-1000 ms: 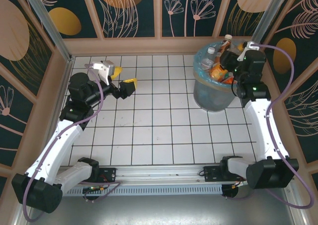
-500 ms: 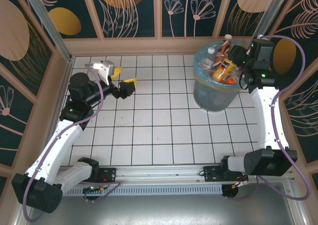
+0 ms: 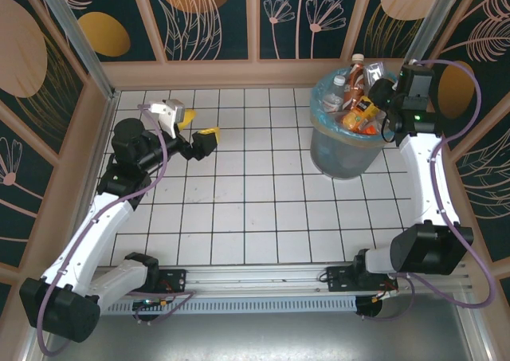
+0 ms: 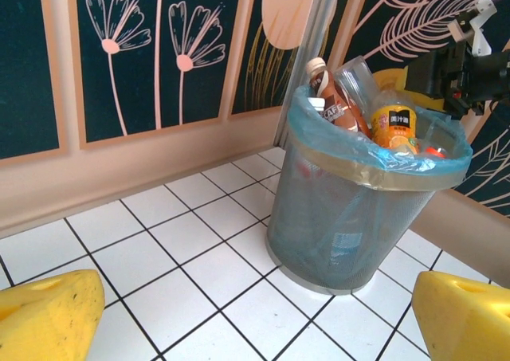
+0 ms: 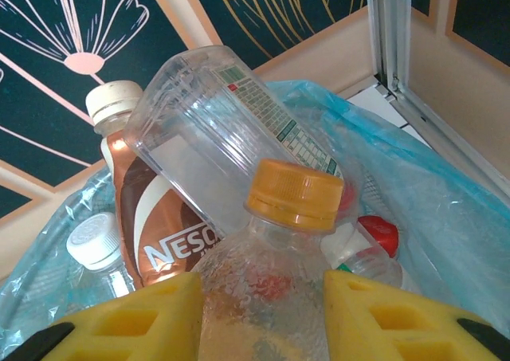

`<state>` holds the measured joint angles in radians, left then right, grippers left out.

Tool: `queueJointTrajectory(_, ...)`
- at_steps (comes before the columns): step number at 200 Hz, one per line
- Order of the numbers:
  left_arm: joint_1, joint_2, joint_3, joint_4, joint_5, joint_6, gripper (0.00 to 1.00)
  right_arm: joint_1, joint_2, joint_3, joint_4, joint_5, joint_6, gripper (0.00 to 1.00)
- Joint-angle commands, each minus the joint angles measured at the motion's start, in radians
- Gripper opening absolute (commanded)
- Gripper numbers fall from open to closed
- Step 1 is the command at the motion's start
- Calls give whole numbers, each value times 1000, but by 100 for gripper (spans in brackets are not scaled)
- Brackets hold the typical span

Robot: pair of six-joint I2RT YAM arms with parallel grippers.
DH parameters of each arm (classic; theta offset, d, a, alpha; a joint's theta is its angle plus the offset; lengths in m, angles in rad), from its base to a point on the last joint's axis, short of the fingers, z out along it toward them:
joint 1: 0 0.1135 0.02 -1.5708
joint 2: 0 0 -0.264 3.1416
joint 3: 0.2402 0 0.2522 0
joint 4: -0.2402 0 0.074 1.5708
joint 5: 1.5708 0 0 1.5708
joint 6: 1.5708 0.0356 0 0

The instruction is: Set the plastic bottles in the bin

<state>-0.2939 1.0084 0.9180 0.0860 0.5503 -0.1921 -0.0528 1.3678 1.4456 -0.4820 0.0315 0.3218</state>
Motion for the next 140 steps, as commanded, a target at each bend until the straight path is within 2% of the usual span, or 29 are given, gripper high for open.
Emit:
queueJointTrajectory(1,-3,-13,-6,23,-3,13,98,4,-1,-21,-127,-47,14,45)
queueJointTrajectory(33,-4,-4,-2,23,-4,19,99,9,3,92,-143,-70,52,52)
queueJointTrajectory(54,-3,-3,-3,22,-4,22,98,42,20,206,-153,-22,58,53)
queueJointTrajectory(95,-3,5,-4,16,-16,42,99,209,165,450,-177,245,-18,53)
queueJointTrajectory(117,-3,12,-8,16,-34,53,99,245,297,593,-231,340,-31,53)
queueJointTrajectory(140,-3,18,-11,4,-56,66,99,254,403,665,-243,437,-50,53)
